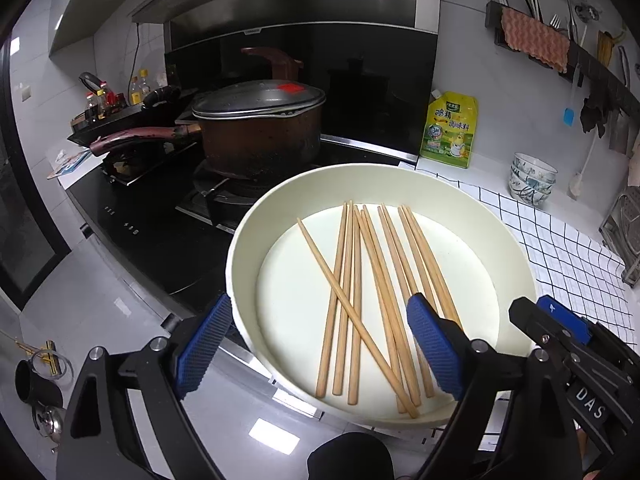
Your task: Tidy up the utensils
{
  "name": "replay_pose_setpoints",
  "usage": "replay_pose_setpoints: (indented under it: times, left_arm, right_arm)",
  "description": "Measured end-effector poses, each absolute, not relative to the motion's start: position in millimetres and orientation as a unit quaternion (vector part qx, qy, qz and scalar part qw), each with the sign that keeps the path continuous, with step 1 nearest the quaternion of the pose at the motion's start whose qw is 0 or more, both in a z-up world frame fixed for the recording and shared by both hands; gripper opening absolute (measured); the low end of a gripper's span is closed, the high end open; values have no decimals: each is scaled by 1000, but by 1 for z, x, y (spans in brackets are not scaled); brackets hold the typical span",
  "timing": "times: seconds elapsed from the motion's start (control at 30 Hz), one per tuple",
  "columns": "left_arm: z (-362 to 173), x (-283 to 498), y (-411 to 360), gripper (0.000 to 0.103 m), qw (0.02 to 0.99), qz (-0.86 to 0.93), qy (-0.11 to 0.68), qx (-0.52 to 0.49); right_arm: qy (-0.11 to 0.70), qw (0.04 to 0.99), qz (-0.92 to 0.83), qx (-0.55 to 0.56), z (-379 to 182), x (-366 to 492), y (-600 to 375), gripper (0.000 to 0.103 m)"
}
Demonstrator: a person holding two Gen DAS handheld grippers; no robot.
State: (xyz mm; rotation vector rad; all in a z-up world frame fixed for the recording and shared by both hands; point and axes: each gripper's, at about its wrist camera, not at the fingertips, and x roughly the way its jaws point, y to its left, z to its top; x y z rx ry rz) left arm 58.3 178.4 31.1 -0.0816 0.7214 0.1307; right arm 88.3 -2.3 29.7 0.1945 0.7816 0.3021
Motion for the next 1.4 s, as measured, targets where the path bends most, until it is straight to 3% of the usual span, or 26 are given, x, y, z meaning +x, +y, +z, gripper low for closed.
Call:
replay_pose_setpoints:
  times: [0.43, 0.5, 1.4]
  left_arm:
    - [38, 43, 174, 95, 933, 71, 350, -37]
    - [39, 41, 174, 97, 933, 75, 349, -38]
    - [38, 33, 182, 97, 928, 109, 353, -43]
  right_arm:
    - [372, 912, 144, 94, 39, 75, -7, 58]
    - [367, 915, 140, 93, 41, 73, -7, 64]
    - [362, 919, 128, 90, 48, 61, -6, 68]
